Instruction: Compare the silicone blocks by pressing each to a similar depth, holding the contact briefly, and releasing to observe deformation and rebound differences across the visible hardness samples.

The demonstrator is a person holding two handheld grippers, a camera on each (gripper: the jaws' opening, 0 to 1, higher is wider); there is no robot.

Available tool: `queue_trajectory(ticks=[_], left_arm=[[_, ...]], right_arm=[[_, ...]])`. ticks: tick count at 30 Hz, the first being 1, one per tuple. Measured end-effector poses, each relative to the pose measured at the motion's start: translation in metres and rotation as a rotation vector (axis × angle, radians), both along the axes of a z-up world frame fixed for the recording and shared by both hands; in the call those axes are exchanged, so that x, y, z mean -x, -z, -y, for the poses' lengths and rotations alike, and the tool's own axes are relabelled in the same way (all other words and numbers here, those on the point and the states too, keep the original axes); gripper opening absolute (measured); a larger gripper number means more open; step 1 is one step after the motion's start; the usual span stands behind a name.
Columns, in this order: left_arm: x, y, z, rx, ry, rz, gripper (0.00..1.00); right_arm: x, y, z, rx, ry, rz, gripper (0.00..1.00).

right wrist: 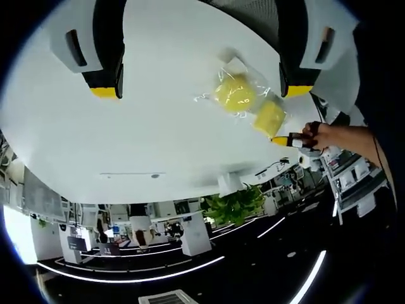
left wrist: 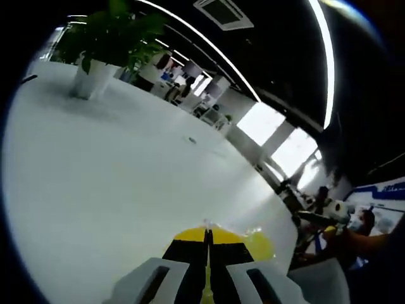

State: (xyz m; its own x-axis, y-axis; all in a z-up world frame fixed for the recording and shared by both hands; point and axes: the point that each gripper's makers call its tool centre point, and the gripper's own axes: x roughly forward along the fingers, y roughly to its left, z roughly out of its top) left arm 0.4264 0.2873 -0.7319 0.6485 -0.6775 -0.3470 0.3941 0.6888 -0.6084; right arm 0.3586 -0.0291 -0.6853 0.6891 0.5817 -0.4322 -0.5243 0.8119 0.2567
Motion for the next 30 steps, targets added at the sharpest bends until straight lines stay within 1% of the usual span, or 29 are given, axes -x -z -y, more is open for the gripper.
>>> queue_trajectory(ticks=[5, 6, 8, 9, 11, 15, 17, 19, 20, 22, 26, 27, 30], left_arm=[[-0.003, 0.009, -0.005, -0.035, 0.004, 0.003, 0.00], [-0.004, 0.012, -0.005, -0.052, 0.013, 0.001, 0.00], [-0.004, 0.015, -0.004, -0.060, 0.022, 0.005, 0.00], [-0.005, 0.019, -0.005, -0.080, 0.030, 0.014, 0.00], [-0.002, 0.025, -0.005, -0.119, 0.045, 0.005, 0.00], [-0.002, 0.033, -0.007, -0.145, 0.052, 0.004, 0.00], [-0.001, 0.033, -0.007, -0.142, 0.051, 0.001, 0.00], [-0.001, 0.037, -0.007, -0.153, 0.050, -0.003, 0.00], [0.000, 0.041, -0.008, -0.161, 0.048, -0.015, 0.00], [0.000, 0.045, -0.009, -0.162, 0.044, -0.018, 0.00], [0.000, 0.044, -0.009, -0.165, 0.039, -0.015, 0.00], [0.000, 0.043, -0.008, -0.170, 0.040, -0.011, 0.00], [-0.001, 0.045, -0.010, -0.179, 0.044, -0.002, 0.00]], right_arm=[[0.001, 0.002, -0.001, 0.014, 0.007, -0.004, 0.96], [0.001, 0.002, -0.002, 0.017, 0.005, -0.002, 0.96], [0.000, 0.002, -0.002, 0.020, 0.009, 0.009, 0.96], [0.000, 0.002, -0.002, 0.016, 0.010, 0.003, 0.96], [0.000, 0.002, -0.003, 0.005, 0.010, -0.002, 0.96], [0.001, 0.003, -0.003, 0.008, 0.009, -0.006, 0.96], [0.000, 0.003, -0.002, 0.010, 0.013, -0.010, 0.96], [0.001, 0.003, -0.001, 0.006, 0.017, -0.012, 0.96], [0.001, 0.003, -0.001, 0.005, 0.017, -0.015, 0.96], [0.002, 0.003, 0.000, 0.004, 0.017, -0.019, 0.96], [0.002, 0.003, 0.003, 0.002, 0.023, -0.022, 0.96], [0.001, 0.003, 0.005, 0.004, 0.035, -0.017, 0.96], [0.000, 0.002, 0.007, -0.005, 0.044, -0.018, 0.96]])
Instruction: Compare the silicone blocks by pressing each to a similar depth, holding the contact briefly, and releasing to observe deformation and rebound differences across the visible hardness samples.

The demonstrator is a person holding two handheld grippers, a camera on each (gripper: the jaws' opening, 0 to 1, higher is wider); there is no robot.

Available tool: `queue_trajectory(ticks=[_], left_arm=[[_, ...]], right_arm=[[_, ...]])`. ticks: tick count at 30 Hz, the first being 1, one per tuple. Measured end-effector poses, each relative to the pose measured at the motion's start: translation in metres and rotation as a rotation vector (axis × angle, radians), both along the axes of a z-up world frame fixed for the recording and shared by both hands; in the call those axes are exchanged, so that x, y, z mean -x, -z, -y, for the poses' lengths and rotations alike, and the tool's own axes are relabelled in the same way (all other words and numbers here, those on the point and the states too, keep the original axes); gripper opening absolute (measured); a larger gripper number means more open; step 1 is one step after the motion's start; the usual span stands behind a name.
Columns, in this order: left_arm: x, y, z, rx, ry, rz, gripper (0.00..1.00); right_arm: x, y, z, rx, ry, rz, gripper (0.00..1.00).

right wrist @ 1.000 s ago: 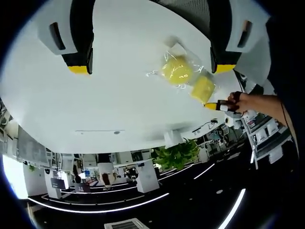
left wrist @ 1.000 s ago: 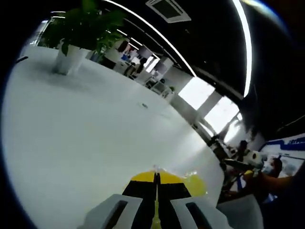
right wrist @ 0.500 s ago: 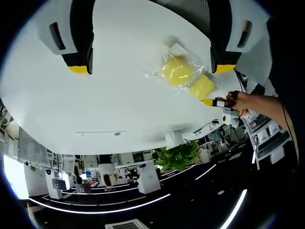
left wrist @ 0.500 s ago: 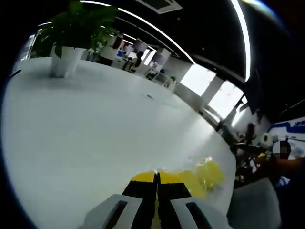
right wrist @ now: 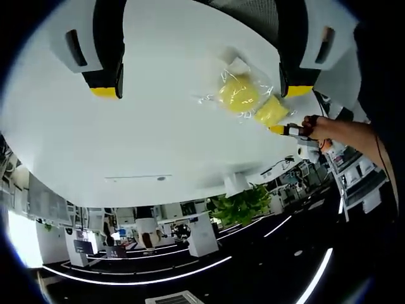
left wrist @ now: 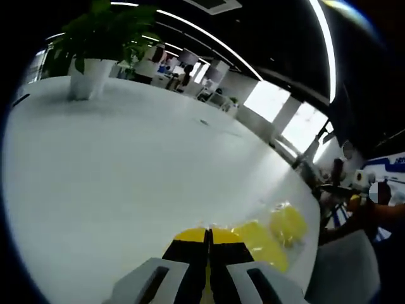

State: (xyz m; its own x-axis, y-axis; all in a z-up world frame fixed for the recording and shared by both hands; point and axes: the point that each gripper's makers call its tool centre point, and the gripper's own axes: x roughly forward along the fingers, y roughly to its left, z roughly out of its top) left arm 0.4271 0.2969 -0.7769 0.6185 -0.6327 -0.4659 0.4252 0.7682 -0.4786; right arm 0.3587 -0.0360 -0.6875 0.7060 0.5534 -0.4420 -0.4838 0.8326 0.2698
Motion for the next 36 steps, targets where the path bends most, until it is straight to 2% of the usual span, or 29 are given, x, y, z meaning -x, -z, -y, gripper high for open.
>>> queue_trajectory(ticks=[9, 28, 36], left_arm=[[-0.0018, 0.0031, -0.0019, 0.004, -0.010, -0.016, 0.00], [-0.0033, 0.0071, -0.0045, -0.017, -0.031, -0.007, 0.00], [-0.0050, 0.0095, -0.0096, -0.027, -0.061, 0.003, 0.04]], right_arm=[[0.0001, 0.0019, -0.0015, 0.013, -0.011, -0.003, 0.96], [0.0025, 0.0049, -0.0039, -0.002, -0.010, -0.027, 0.96], [0.0043, 0.0054, -0.0036, -0.010, -0.004, -0.032, 0.96]])
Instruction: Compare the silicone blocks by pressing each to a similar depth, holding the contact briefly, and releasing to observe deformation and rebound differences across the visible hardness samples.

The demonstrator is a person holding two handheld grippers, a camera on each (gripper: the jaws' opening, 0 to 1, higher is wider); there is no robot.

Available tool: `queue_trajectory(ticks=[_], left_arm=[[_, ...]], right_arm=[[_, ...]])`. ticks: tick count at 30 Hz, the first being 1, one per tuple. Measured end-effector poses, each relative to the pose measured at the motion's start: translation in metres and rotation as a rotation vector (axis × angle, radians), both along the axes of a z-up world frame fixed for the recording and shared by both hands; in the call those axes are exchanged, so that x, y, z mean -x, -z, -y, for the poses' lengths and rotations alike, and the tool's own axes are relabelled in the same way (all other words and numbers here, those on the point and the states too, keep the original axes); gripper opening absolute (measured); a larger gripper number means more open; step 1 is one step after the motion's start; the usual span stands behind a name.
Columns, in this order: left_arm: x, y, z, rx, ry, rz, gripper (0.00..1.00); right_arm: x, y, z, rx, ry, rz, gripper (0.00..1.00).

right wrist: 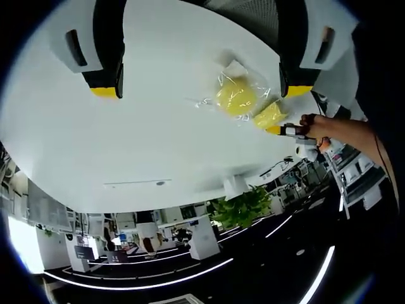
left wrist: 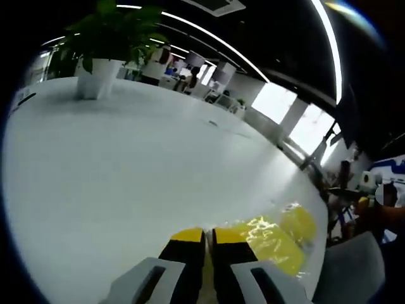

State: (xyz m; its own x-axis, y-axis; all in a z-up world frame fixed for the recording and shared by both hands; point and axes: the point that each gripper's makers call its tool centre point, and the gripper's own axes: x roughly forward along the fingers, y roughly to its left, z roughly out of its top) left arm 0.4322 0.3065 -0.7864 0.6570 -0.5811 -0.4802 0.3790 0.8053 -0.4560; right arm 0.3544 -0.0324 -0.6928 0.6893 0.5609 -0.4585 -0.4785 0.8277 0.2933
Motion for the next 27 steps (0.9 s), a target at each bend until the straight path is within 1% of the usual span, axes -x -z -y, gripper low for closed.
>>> queue_trajectory(ticks=[2, 4, 5, 6, 8, 9, 10, 11, 13, 15, 18, 20, 21, 22, 24, 26, 27], left_arm=[[0.000, 0.000, -0.001, -0.003, -0.007, 0.000, 0.06], [-0.004, 0.003, -0.008, 0.002, -0.048, -0.020, 0.12], [-0.006, 0.002, -0.011, 0.000, -0.067, -0.018, 0.18], [-0.007, 0.002, -0.014, -0.009, -0.075, -0.008, 0.28], [-0.009, 0.002, -0.022, -0.006, -0.136, -0.019, 0.44], [-0.013, 0.000, -0.027, 0.006, -0.147, 0.004, 0.48], [-0.012, 0.001, -0.029, 0.008, -0.152, -0.004, 0.51], [-0.012, -0.002, -0.031, 0.022, -0.170, -0.004, 0.54], [-0.011, -0.007, -0.034, 0.026, -0.176, 0.014, 0.62], [-0.012, -0.012, -0.039, 0.026, -0.187, 0.031, 0.68], [-0.013, -0.019, -0.047, 0.038, -0.198, 0.048, 0.72], [-0.013, -0.028, -0.050, 0.034, -0.200, 0.069, 0.76], [-0.013, -0.030, -0.052, 0.023, -0.191, 0.078, 0.78], [-0.012, -0.033, -0.052, -0.021, -0.155, 0.105, 0.80], [-0.008, -0.040, -0.050, -0.043, -0.125, 0.123, 0.83], [-0.004, -0.048, -0.049, -0.067, -0.099, 0.154, 0.86], [-0.001, -0.052, -0.048, -0.064, -0.100, 0.156, 0.87]], right_arm=[[0.000, 0.000, 0.000, 0.000, 0.002, 0.000, 0.96], [0.000, 0.000, 0.001, -0.003, 0.005, 0.000, 0.96], [0.000, 0.000, 0.001, -0.006, 0.006, 0.000, 0.96], [0.000, -0.001, 0.001, -0.007, 0.007, 0.001, 0.96], [0.000, 0.000, 0.000, -0.011, 0.009, 0.000, 0.96], [0.000, 0.000, 0.000, -0.012, 0.010, 0.002, 0.96], [-0.001, -0.001, 0.000, -0.011, 0.012, 0.008, 0.96], [-0.002, -0.002, 0.000, -0.010, 0.013, 0.014, 0.96], [-0.003, -0.003, 0.000, -0.008, 0.015, 0.017, 0.96], [-0.005, -0.003, 0.000, -0.007, 0.013, 0.018, 0.96], [-0.007, -0.004, 0.000, -0.001, 0.013, 0.023, 0.96], [-0.008, -0.003, 0.001, 0.005, 0.013, 0.028, 0.96], [-0.008, -0.003, 0.001, 0.007, 0.012, 0.027, 0.96], [-0.009, -0.003, 0.001, 0.009, 0.011, 0.028, 0.96], [-0.009, -0.002, 0.001, 0.013, 0.007, 0.031, 0.96], [-0.011, -0.002, 0.001, 0.019, 0.004, 0.037, 0.96], [-0.012, -0.002, 0.001, 0.024, 0.001, 0.040, 0.96]])
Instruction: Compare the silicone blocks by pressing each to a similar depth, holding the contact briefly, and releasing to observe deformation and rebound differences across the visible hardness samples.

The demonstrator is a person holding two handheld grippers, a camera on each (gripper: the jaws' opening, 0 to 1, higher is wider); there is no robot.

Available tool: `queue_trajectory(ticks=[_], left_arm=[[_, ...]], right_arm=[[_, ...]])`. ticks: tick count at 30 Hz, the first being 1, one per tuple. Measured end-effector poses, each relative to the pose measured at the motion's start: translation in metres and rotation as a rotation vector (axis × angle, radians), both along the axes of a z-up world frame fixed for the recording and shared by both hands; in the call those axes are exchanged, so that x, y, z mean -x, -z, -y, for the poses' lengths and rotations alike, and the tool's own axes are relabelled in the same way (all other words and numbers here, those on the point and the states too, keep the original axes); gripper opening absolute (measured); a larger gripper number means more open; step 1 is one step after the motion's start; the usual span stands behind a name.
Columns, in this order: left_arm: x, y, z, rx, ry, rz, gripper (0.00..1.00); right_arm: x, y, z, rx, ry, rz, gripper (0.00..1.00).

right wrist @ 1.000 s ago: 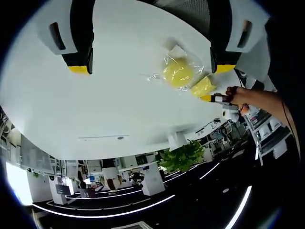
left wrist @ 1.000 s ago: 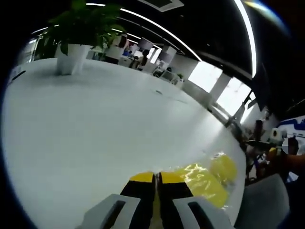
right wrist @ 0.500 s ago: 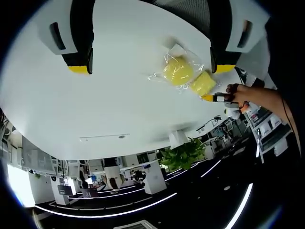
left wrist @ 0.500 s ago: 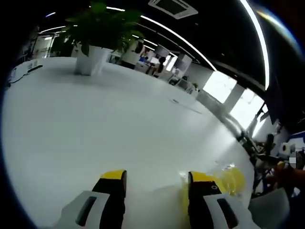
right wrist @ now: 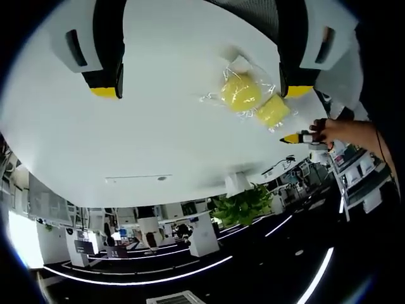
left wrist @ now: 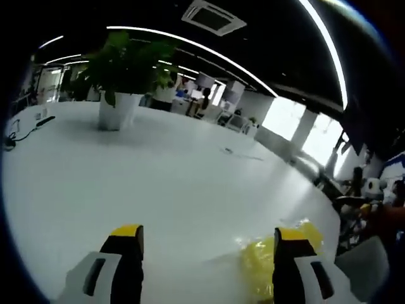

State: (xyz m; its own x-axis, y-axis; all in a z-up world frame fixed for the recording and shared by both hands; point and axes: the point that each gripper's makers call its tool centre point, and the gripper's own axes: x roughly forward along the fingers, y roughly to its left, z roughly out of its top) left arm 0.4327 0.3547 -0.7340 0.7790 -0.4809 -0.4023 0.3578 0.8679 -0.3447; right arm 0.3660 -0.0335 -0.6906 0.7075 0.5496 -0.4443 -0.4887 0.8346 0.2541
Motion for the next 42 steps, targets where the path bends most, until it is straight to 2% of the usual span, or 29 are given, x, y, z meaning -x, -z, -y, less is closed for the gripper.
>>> queue_trajectory(ticks=[8, 16, 21, 22, 31, 33, 37, 42], left_arm=[[0.022, -0.023, -0.003, 0.015, 0.009, 0.052, 0.99], [0.048, -0.048, -0.007, -0.002, 0.031, 0.117, 1.00], [0.060, -0.056, -0.005, -0.034, 0.049, 0.142, 1.00], [0.062, -0.056, -0.006, -0.041, 0.051, 0.149, 1.00], [0.072, -0.060, -0.015, -0.026, 0.013, 0.148, 1.00], [0.073, -0.060, -0.016, -0.029, 0.014, 0.145, 1.00], [0.070, -0.066, -0.015, -0.026, 0.009, 0.154, 1.00], [0.068, -0.070, -0.009, -0.029, 0.015, 0.166, 1.00]], right_arm=[[-0.002, 0.003, -0.002, 0.031, -0.038, 0.009, 0.96], [0.001, 0.007, -0.007, 0.067, -0.084, 0.026, 0.96], [0.005, 0.004, -0.010, 0.071, -0.095, 0.055, 0.97], [0.007, 0.006, -0.010, 0.075, -0.099, 0.040, 0.96], [0.015, 0.013, -0.008, 0.075, -0.095, 0.049, 0.97], [0.017, 0.014, -0.009, 0.071, -0.094, 0.061, 0.97], [0.022, 0.020, -0.008, 0.072, -0.088, 0.037, 0.97], [0.020, 0.018, -0.007, 0.069, -0.087, 0.043, 0.97]])
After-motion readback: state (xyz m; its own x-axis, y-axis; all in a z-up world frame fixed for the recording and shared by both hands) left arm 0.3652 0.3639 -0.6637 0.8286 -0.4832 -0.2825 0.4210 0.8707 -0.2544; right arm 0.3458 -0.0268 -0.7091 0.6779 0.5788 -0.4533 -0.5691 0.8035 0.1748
